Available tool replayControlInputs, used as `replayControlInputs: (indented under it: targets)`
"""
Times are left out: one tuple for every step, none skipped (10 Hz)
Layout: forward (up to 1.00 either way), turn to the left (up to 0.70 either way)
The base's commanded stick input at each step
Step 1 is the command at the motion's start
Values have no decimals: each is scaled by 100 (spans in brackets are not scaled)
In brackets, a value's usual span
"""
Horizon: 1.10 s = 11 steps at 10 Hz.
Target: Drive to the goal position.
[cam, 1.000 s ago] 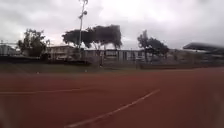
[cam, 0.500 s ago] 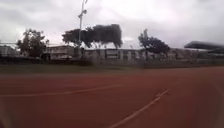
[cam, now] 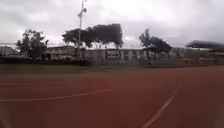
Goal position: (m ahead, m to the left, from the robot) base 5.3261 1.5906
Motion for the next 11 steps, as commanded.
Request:
replayControlInputs:
  targets:
    - [70,35]
    - [70,35]
    - [70,35]
    - [70,35]
    - [70,35]
    - [70,35]
    - [70,35]
    - [70,35]
    - [70,35]
    - [70,35]
    - [70,35]
